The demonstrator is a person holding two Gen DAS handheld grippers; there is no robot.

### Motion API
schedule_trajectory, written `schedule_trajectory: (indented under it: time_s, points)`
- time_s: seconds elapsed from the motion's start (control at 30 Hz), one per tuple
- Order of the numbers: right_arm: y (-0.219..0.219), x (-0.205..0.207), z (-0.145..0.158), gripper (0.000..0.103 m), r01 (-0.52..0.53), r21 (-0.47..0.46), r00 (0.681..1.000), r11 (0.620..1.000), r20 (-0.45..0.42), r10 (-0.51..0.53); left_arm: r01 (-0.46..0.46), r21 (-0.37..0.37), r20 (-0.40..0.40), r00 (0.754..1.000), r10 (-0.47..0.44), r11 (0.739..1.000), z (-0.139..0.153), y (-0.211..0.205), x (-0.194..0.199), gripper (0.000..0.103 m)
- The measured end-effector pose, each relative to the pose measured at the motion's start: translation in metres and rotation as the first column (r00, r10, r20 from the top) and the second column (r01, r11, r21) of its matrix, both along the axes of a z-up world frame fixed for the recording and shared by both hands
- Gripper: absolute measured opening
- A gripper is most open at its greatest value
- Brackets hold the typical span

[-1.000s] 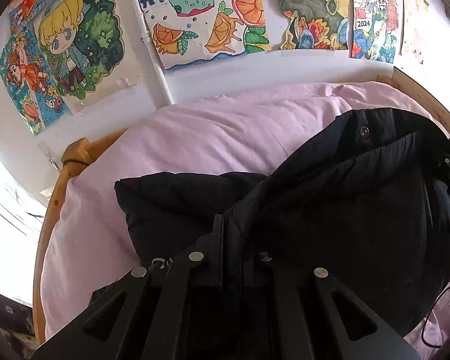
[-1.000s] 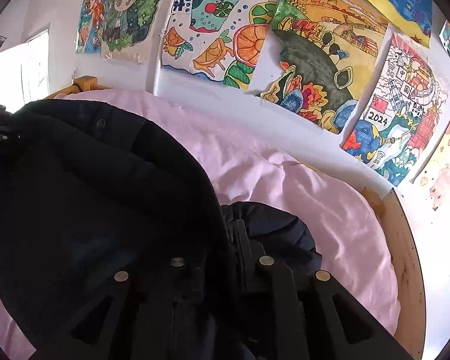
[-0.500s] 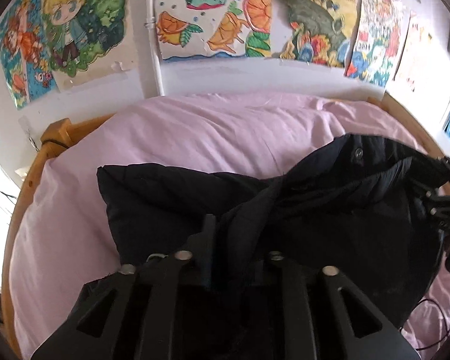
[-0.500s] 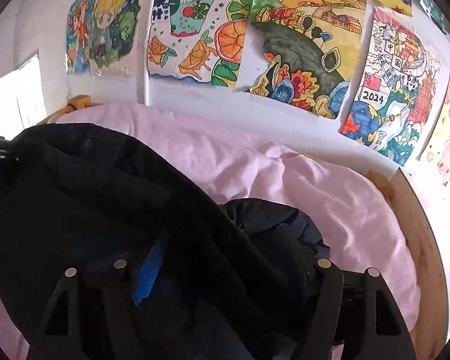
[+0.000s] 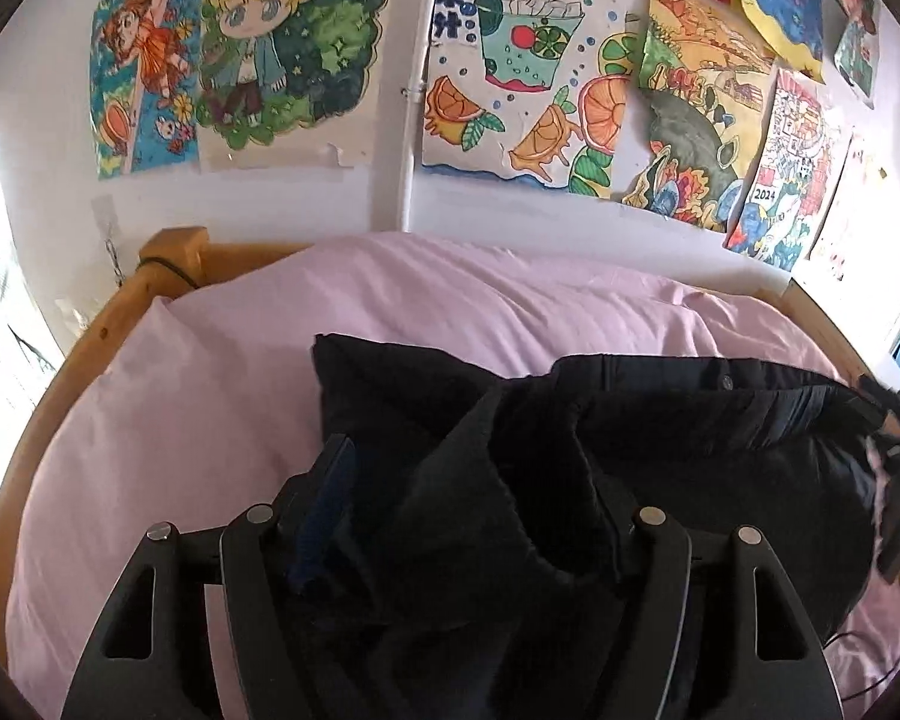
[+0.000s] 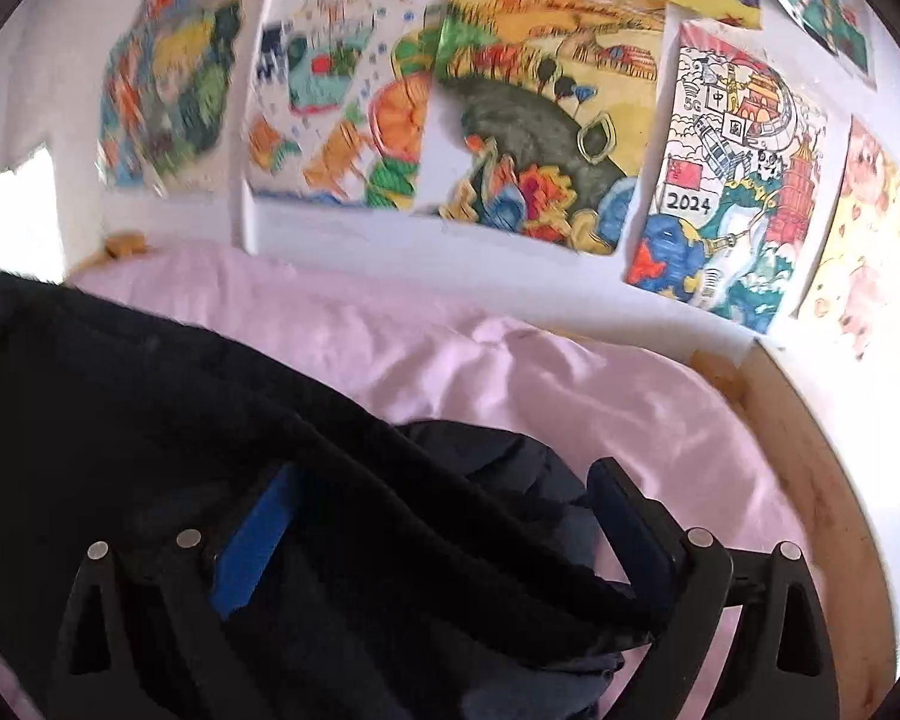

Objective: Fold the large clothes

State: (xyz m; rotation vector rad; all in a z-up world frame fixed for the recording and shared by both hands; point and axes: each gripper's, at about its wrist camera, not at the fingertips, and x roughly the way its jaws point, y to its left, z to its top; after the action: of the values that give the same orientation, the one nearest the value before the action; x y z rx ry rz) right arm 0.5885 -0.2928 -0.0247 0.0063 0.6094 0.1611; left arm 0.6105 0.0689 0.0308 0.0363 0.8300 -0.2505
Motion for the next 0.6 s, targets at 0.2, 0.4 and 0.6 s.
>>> schedule_trajectory:
  time_s: [0.2,0.4,0.6]
  points:
    - [-0.05,-0.029,0.003,0.1,-0.037,0.147,0.998,0.988,-0.035,0.043,0.013,-0.013,0.001,1.0,-0.013,1.0,-0.006,0.009,-0.003,0.064]
    - [-0.085,-0.024,-0.023,0.096,0.02,0.325,0.989,0.946,-0.144,0.029,0.044,-0.117,0.013,0.999,-0.043,0.992,0.003,0.025,-0.01,0.064]
    - [-0.079,-0.01,-0.026,0.041,0.048,0.398,0.983,0.916,-0.182,0.028,-0.001,-0.094,-0.007,1.0,0.001,0.996,0.0,0.023,0.002,0.022]
